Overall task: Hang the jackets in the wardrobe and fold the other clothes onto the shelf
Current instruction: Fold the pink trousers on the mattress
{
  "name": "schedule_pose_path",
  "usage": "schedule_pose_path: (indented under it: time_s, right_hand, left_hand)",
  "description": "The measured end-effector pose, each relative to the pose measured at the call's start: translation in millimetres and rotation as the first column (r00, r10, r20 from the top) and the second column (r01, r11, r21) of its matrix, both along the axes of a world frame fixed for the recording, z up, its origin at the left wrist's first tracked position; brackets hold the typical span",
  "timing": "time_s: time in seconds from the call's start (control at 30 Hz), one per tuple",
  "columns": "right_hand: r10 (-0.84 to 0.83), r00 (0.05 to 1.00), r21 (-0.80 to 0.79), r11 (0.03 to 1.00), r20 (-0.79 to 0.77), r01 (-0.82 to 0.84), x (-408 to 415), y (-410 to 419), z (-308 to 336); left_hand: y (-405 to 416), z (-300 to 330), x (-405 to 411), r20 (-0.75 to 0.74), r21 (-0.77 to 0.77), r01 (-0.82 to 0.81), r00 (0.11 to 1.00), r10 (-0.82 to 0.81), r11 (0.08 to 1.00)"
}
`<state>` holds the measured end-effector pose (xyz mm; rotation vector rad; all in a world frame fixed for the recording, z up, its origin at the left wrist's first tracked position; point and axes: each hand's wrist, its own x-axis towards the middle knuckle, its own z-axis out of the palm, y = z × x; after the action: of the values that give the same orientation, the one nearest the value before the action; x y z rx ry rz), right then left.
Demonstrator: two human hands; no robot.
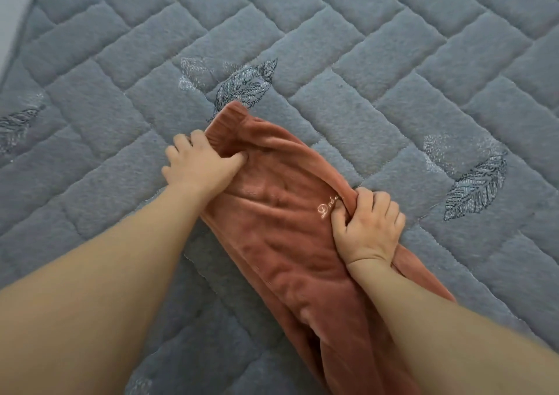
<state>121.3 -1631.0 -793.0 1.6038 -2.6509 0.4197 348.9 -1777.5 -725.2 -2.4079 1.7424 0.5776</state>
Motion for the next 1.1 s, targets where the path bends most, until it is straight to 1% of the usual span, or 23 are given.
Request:
schedule_pose_path:
  time_s: [0.1, 0.17, 0.2, 0.27, 0.33, 0.37, 0.4, 0.47, 0.5, 0.53, 0.6, 0.67, 0.77, 0.8, 0.83, 0.87, 0.9, 0.93, 0.97, 1.0, 1.03, 1.07, 1.1]
  right_hand:
    - [0.016, 1.000, -0.014, 1.000, -0.018, -0.016, -1, -1, -5]
    - [0.016, 1.000, -0.025, 1.000, -0.020, -0.016, -2, -1, -4]
    - [0.017, 1.000, -0.024, 1.000, -0.012, -0.017, -2, 0, -3]
    - [0.016, 1.000, -0.016, 1.000, 0.013, -0.016, -3, -1, 4]
    - [0.028, 0.996, 0.018, 0.999, 0.081, -0.029, -2, -2, 15]
    - [0.049, 0.989, 0.037, 0.998, 0.139, -0.055, -3, 0, 21]
    - [0.088, 0.972, 0.033, 0.995, 0.217, -0.098, -7, 5, 27]
    - [0.199, 0.897, -0.039, 0.979, 0.395, -0.200, -24, 27, 40]
    - [0.247, 0.872, -0.055, 0.967, 0.423, -0.247, -39, 48, 47]
    - [0.273, 0.870, -0.035, 0.958, 0.411, -0.284, -57, 75, 54]
    - [0.249, 0.901, 0.085, 0.951, 0.354, -0.296, -103, 148, 68]
    - [0.205, 0.938, 0.278, 0.918, 0.279, -0.283, -154, 236, 81]
    - [0.139, 0.970, 0.574, 0.786, 0.200, -0.231, -222, 364, 97]
    - [0.074, 0.981, 0.650, 0.739, 0.179, -0.175, -240, 402, 100]
    - [-0.034, 0.987, 0.698, 0.711, 0.156, -0.086, -254, 436, 101]
    - [-0.196, 0.970, 0.721, 0.692, 0.146, 0.032, -265, 464, 101]
    - [-0.393, 0.906, 0.727, 0.667, 0.158, 0.163, -273, 485, 102]
    - [-0.573, 0.796, 0.720, 0.635, 0.195, 0.281, -278, 498, 102]
    - [-0.696, 0.674, 0.698, 0.611, 0.249, 0.373, -282, 508, 101]
    - [-0.760, 0.567, 0.665, 0.605, 0.317, 0.439, -284, 514, 99]
    - [-0.782, 0.484, 0.633, 0.611, 0.392, 0.475, -285, 520, 97]
    - [-0.781, 0.429, 0.615, 0.623, 0.453, 0.484, -283, 527, 96]
    - [-0.775, 0.397, 0.610, 0.632, 0.492, 0.478, -280, 534, 93]
  left_hand:
    - [-8, 11, -5, 0.065, 0.037, 0.018, 0.998, -0.020, 0.999]
    - [2, 23, -12, 0.130, 0.016, 0.120, 0.984, -0.122, 0.993]
    - [15, 32, -16, 0.128, -0.009, 0.170, 0.978, -0.167, 0.985]
    - [44, 47, -25, 0.019, -0.075, 0.221, 0.975, -0.220, 0.972]
    - [70, 63, -30, -0.120, -0.122, 0.207, 0.968, -0.221, 0.971]
    - [81, 74, -32, -0.158, -0.138, 0.192, 0.964, -0.213, 0.972]
    - [92, 84, -35, -0.187, -0.153, 0.173, 0.962, -0.200, 0.973]
    - [113, 101, -44, -0.260, -0.169, 0.137, 0.949, -0.178, 0.976]
    - [124, 108, -50, -0.301, -0.174, 0.138, 0.935, -0.186, 0.975]
    - [136, 116, -59, -0.336, -0.185, 0.147, 0.920, -0.203, 0.972]
    - [168, 133, -88, -0.370, -0.197, 0.196, 0.892, -0.258, 0.961]
    - [207, 150, -125, -0.379, -0.187, 0.283, 0.863, -0.335, 0.941]
    - [273, 165, -188, -0.409, -0.106, 0.450, 0.793, -0.451, 0.887]
    - [295, 166, -210, -0.407, -0.073, 0.504, 0.773, -0.487, 0.861]
    - [317, 166, -232, -0.397, -0.049, 0.550, 0.755, -0.521, 0.834]
    - [340, 165, -253, -0.386, -0.033, 0.582, 0.742, -0.548, 0.812]
    - [364, 162, -274, -0.373, -0.017, 0.603, 0.736, -0.565, 0.797]
    - [388, 159, -294, -0.356, -0.001, 0.619, 0.734, -0.578, 0.786]
    - [412, 155, -312, -0.337, 0.015, 0.637, 0.729, -0.596, 0.770]
    - [437, 150, -330, -0.325, 0.024, 0.657, 0.718, -0.615, 0.754]
    - [462, 146, -345, -0.325, 0.038, 0.671, 0.709, -0.626, 0.741]
    - [486, 142, -359, -0.336, 0.060, 0.682, 0.702, -0.628, 0.729]
    - [510, 138, -371, -0.349, 0.086, 0.693, 0.694, -0.630, 0.716]
